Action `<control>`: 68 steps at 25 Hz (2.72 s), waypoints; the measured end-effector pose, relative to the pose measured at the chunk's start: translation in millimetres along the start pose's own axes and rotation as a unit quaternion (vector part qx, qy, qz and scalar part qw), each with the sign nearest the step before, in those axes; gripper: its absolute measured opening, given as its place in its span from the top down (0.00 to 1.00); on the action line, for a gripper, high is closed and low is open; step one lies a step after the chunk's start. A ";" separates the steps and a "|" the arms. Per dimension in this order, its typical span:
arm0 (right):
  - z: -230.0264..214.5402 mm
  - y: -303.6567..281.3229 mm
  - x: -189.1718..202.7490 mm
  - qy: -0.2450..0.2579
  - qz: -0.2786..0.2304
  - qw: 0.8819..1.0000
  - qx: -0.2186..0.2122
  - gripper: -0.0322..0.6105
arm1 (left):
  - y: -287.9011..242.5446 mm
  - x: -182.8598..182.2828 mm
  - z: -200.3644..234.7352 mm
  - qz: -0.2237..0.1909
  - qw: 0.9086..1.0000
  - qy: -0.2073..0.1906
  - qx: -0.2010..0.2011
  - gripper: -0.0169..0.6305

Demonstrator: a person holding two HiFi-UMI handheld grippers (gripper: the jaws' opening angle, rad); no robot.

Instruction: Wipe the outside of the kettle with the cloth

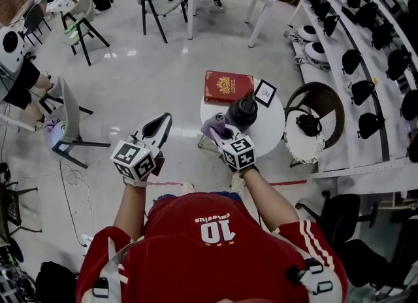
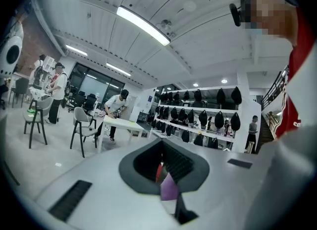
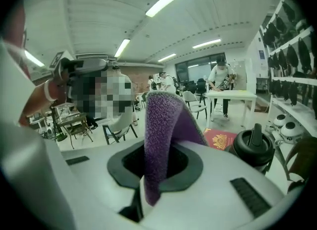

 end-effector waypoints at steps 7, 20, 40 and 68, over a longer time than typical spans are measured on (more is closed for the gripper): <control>-46.8 44.2 -17.2 0.014 -0.026 0.999 0.023 0.88 | -38.7 5.8 -24.5 0.000 1.000 0.007 0.010 0.96; -136.3 104.9 -32.1 -0.001 -0.039 0.999 0.028 0.88 | -112.5 11.0 -82.6 -0.012 1.000 0.022 0.000 0.96; -265.6 122.4 48.2 -0.024 0.023 0.999 0.022 0.88 | -179.0 29.3 -134.1 -0.001 0.998 0.003 -0.061 0.96; -308.9 22.6 109.7 0.082 0.104 0.989 -0.057 0.88 | -178.9 66.0 -143.0 0.014 0.984 0.009 -0.178 0.96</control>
Point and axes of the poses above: the fingertips, and each gripper's own axes: y backward along the fingers, z to its left, x out of its underside, the point moved 2 cm from there along y, backward along the fingers, and after that the axes turned 1 degree about -y, right-handed, at the moved point
